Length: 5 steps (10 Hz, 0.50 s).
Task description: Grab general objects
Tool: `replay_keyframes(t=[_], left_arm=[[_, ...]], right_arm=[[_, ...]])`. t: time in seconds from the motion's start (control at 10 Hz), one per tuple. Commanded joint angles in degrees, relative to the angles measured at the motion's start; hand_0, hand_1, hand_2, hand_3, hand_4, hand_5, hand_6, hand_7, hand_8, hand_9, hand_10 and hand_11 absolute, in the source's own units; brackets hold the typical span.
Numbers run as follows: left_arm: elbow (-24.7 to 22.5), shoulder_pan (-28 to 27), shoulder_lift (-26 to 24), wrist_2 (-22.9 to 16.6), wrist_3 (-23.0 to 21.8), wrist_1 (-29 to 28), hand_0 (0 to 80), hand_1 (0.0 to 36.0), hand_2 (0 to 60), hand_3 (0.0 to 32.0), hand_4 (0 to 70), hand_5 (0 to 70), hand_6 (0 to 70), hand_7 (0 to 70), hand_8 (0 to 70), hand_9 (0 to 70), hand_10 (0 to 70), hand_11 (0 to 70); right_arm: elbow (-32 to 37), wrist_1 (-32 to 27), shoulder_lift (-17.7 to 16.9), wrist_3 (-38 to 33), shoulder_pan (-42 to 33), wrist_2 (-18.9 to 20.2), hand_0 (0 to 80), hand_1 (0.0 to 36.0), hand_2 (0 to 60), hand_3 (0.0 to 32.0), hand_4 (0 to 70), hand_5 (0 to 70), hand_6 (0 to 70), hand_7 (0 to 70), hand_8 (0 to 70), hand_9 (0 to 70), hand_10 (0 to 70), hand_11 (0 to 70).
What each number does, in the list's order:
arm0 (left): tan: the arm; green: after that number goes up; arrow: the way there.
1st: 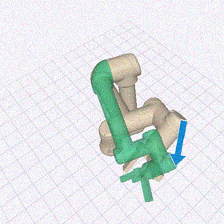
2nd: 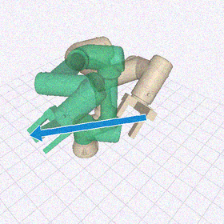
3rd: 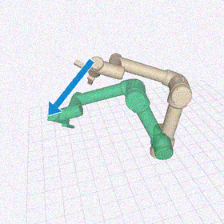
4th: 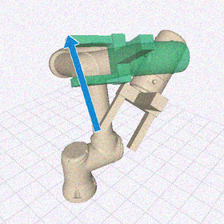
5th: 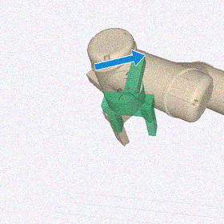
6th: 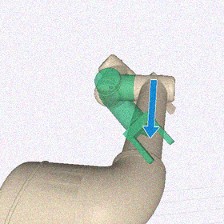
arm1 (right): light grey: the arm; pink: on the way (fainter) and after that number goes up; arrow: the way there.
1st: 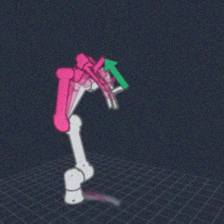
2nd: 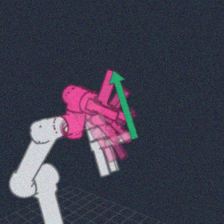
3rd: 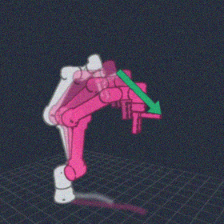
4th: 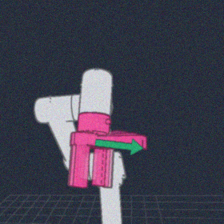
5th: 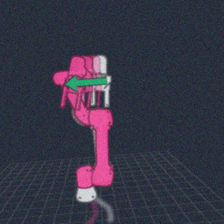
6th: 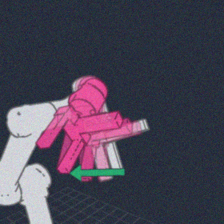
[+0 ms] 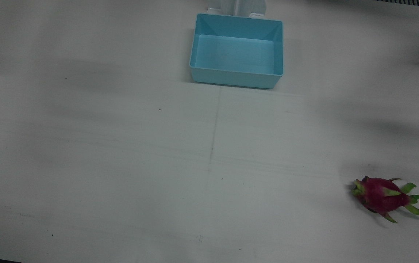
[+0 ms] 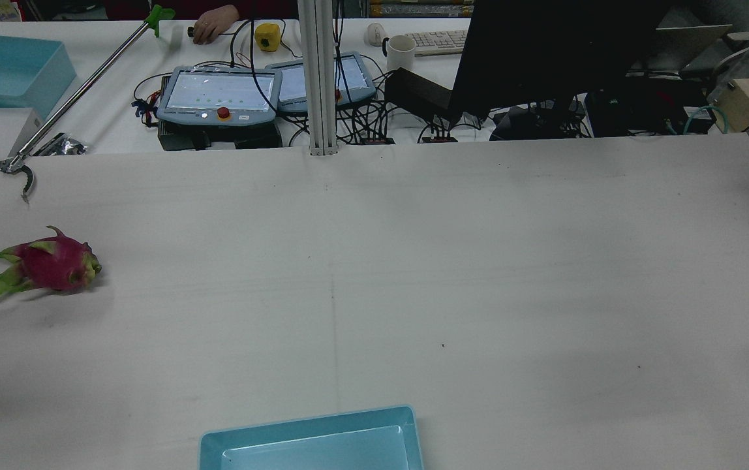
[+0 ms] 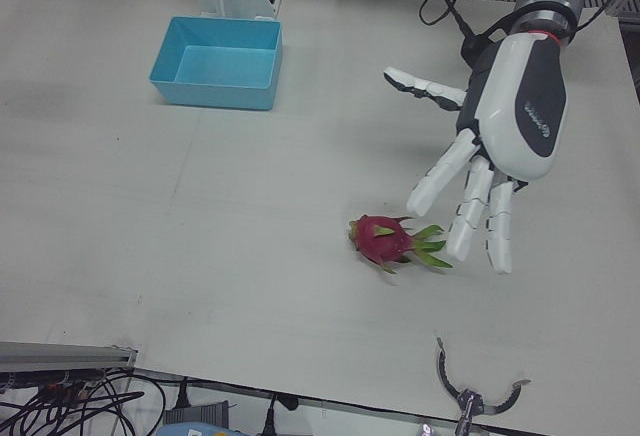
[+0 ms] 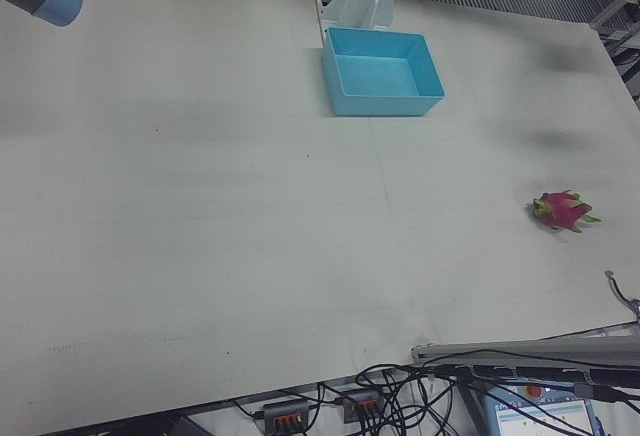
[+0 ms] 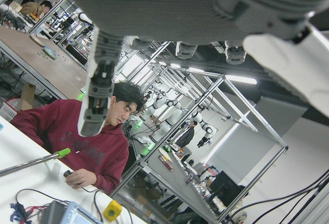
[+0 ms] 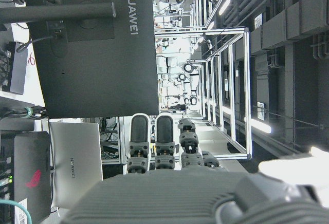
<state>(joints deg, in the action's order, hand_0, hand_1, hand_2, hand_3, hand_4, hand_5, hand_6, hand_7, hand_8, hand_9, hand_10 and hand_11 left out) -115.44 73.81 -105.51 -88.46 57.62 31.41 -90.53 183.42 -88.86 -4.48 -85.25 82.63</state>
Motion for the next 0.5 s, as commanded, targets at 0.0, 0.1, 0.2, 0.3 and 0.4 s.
replay_keyframes(t=[0.0, 0.1, 0.2, 0.3, 0.4], left_arm=[[3.1, -7.8, -2.4, 2.5, 10.5, 2.8, 44.1, 9.7, 0.0, 32.0, 0.0, 0.0, 0.0, 3.2, 0.0, 0.0, 0.0, 0.0], [3.2, -7.8, -2.3, 2.6, 11.0, 2.7, 45.7, 11.2, 0.0, 32.0, 0.0, 0.0, 0.0, 3.8, 0.0, 0.0, 0.0, 0.0], [3.7, -8.0, -2.3, 2.7, 12.2, 1.4, 47.5, 14.9, 0.5, 32.0, 0.0, 0.0, 0.0, 1.2, 0.0, 0.0, 0.0, 0.0], [3.6, -8.0, -2.2, 3.0, 14.8, 0.1, 51.7, 22.2, 10.0, 32.0, 0.0, 0.0, 0.0, 0.0, 0.0, 0.0, 0.0, 0.0], [3.3, -7.8, -1.3, 3.2, 16.5, -2.5, 52.0, 22.9, 11.5, 32.0, 0.0, 0.0, 0.0, 0.0, 0.0, 0.0, 0.0, 0.0]], right_arm=[[0.0, 0.0, 0.0, 0.0, 0.0, 0.0, 0.0, 0.0, 0.0, 0.0, 0.0, 0.0, 0.0, 0.0, 0.0, 0.0, 0.0, 0.0], [0.1, 0.0, 0.0, 0.0, 0.0, 0.0, 0.0, 0.0, 0.0, 0.0, 0.0, 0.0, 0.0, 0.0, 0.0, 0.0, 0.0, 0.0], [0.2, -0.1, 0.0, 0.0, 0.0, 0.0, 0.0, 0.0, 0.0, 0.0, 0.0, 0.0, 0.0, 0.0, 0.0, 0.0, 0.0, 0.0], [0.2, -0.1, 0.0, 0.0, 0.0, 0.0, 0.0, 0.0, 0.0, 0.0, 0.0, 0.0, 0.0, 0.0, 0.0, 0.0, 0.0, 0.0], [0.4, -0.1, 0.0, 0.0, 0.0, 0.0, 0.0, 0.0, 0.0, 0.0, 0.0, 0.0, 0.0, 0.0, 0.0, 0.0, 0.0, 0.0]])
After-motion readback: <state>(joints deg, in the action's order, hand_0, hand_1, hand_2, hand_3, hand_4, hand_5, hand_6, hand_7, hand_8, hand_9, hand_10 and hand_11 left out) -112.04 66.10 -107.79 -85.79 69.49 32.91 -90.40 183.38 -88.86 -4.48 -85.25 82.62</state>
